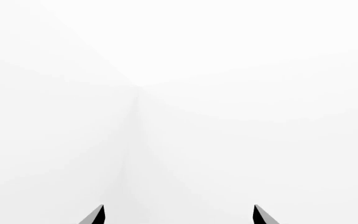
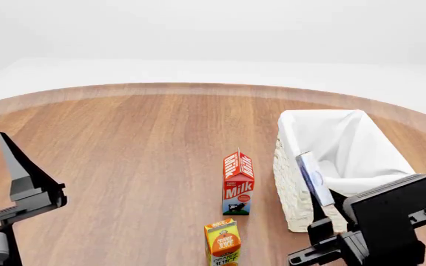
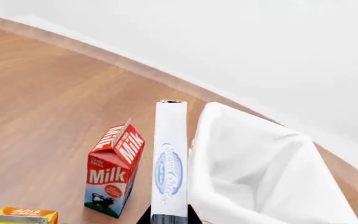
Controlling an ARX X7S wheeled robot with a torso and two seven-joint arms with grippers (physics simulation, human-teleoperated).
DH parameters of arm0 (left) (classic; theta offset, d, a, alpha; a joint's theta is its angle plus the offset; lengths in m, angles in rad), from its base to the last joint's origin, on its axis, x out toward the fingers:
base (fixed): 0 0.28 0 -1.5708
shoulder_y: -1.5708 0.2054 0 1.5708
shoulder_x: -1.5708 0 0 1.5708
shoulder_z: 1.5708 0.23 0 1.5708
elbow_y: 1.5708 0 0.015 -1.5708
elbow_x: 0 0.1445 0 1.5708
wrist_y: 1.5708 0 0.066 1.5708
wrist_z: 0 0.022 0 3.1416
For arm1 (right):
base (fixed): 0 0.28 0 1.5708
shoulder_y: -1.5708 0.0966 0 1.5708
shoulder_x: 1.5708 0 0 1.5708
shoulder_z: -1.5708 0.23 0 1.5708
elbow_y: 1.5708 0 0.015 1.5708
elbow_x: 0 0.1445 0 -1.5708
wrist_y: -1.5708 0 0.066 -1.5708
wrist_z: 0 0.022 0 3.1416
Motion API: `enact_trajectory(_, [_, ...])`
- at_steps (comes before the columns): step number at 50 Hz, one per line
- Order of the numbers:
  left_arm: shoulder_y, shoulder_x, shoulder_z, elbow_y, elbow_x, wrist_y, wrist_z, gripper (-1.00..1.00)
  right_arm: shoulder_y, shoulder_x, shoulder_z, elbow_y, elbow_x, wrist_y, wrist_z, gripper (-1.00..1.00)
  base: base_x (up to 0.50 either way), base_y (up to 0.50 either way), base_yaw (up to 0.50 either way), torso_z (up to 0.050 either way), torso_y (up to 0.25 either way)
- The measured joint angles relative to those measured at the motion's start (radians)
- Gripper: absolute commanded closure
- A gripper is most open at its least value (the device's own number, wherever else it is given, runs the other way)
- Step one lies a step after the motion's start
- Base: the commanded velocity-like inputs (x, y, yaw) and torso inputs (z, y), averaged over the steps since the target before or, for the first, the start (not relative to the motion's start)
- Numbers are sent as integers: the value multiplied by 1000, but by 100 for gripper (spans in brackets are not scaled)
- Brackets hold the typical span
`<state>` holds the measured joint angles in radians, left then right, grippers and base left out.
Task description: Pick up the cream cheese box and the butter, and put them in the basket.
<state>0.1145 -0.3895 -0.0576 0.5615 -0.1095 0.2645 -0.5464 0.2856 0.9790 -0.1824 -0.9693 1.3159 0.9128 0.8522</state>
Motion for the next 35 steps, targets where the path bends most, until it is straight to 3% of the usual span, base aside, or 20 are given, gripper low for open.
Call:
enact_trajectory(18, [1, -5, 2, 5, -2, -4, -3, -100, 209, 189, 139, -4, 247, -37, 110, 100, 0, 0, 0, 0, 1])
enact_trajectory(26, [1, -6, 5, 2, -2, -2, -4, -100, 405, 222, 101, 52, 323, 1, 118, 100, 0, 0, 0, 0, 0])
enact_trajectory(35, [0, -7, 9, 0, -2, -2, -5, -100, 625, 183, 6, 195, 334, 89, 64, 100, 0, 0, 0, 0, 0])
